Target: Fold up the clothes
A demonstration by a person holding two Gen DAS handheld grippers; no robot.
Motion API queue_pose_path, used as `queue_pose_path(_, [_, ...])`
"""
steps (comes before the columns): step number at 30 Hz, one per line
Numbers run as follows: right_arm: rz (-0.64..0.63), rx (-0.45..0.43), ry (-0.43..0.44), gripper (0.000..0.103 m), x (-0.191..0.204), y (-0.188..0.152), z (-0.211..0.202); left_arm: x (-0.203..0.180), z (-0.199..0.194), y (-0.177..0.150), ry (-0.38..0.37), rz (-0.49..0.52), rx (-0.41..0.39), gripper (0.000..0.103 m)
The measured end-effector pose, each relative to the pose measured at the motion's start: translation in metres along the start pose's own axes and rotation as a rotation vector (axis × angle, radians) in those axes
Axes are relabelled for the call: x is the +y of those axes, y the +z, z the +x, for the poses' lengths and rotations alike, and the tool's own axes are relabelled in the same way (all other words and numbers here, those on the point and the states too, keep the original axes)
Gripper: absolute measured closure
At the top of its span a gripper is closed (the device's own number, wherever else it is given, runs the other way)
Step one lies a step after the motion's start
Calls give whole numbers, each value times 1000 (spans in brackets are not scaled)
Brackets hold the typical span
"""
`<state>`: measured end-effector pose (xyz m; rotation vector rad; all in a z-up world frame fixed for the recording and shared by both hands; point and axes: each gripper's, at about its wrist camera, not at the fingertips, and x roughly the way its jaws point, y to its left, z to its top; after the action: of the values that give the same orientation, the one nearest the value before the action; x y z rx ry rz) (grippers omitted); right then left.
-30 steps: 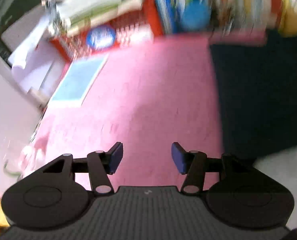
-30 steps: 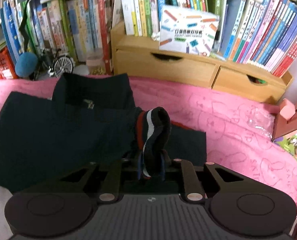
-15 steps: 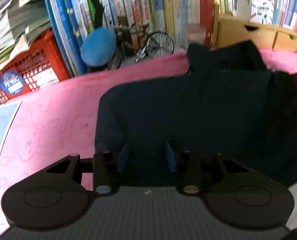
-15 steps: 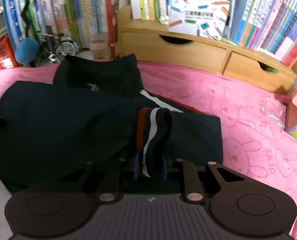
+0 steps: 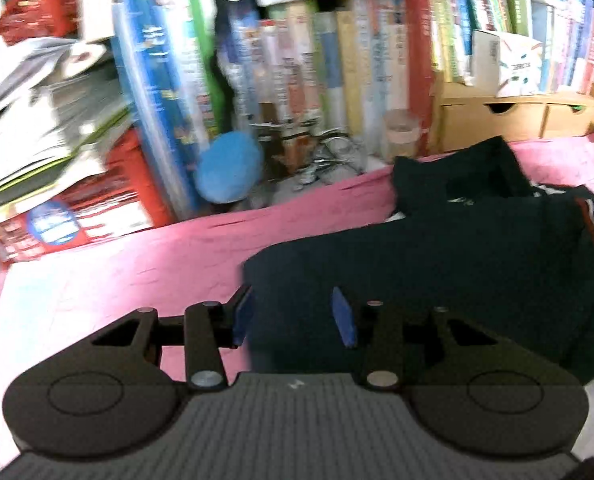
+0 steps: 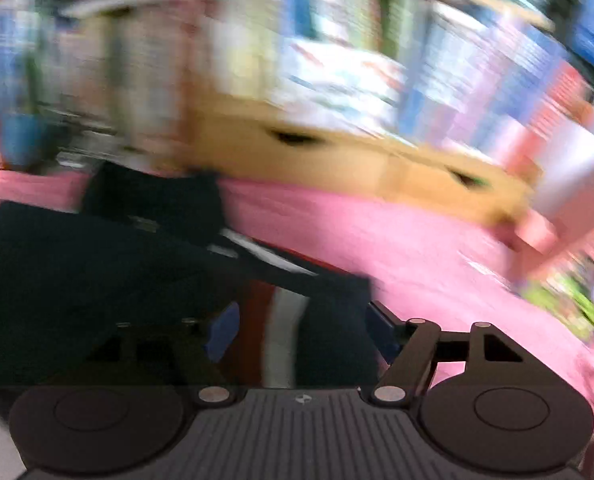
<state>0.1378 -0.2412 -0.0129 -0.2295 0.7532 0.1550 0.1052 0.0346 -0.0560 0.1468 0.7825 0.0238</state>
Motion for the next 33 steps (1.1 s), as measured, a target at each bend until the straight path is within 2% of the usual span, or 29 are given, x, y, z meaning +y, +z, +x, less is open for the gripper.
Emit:
queue_pose_path(2, [-78,-48,91,34,26,6,-9,-14,12,-4,-33,25,19,62])
queue_pose_path(6, [-220,8,156,35,55,-15,4,-35,27,-27,-23,140,75,60])
queue_pose_path(8, [-291,36,189,35,69,-26,10,-34,27,-42,-11,168,66,57])
queue_pose_path(9, [-319,50,204,35,75,-31,13,-32,26,-48,-6,174,55,49])
queue_pose_path(10, [-262,71,212,35,60,-33,18,-30,25,-52,-2,178,43,39])
queue_pose_path(11, [-205,92,222,35,45,-36,23,-28,23,-55,3,183,35,35])
queue_pose_path(12, [-157,110,270,36,31,-36,23,-28,19,-56,9,190,33,32])
queue_pose_path(13, [-114,128,316,36,17,-36,24,-27,15,-57,14,196,31,32])
queue_pose_path(15, [-144,172,339,36,12,-39,19,-27,6,-56,28,198,35,32])
queue_pose_path(18, [-199,243,244,31,16,-34,7,-21,-10,-43,23,162,-1,34])
queue_pose_path(19, [-206,214,179,31,16,-34,1,-18,-14,-38,16,148,-17,34])
queue_pose_path(20, [-201,182,158,30,15,-36,-3,-16,-13,-31,3,133,-34,34])
queue_pose_path(23, [-115,114,160,30,14,-34,-2,-10,1,-15,-22,97,-54,34])
queue_pose_path(25, [-79,86,149,31,11,-25,16,-10,19,-10,-14,90,-38,34])
queue_pose_path(29, [-88,116,103,33,7,-19,65,-11,51,-15,9,95,16,33])
queue_pose_path(31, [-67,158,105,32,-2,-23,84,-12,66,-22,23,103,51,28])
queue_pose_path(32, [-49,167,120,27,-9,-28,88,-12,71,-24,32,104,59,25])
queue_pose_path(33, [-25,159,134,16,-15,-30,91,-12,70,-24,44,101,64,23])
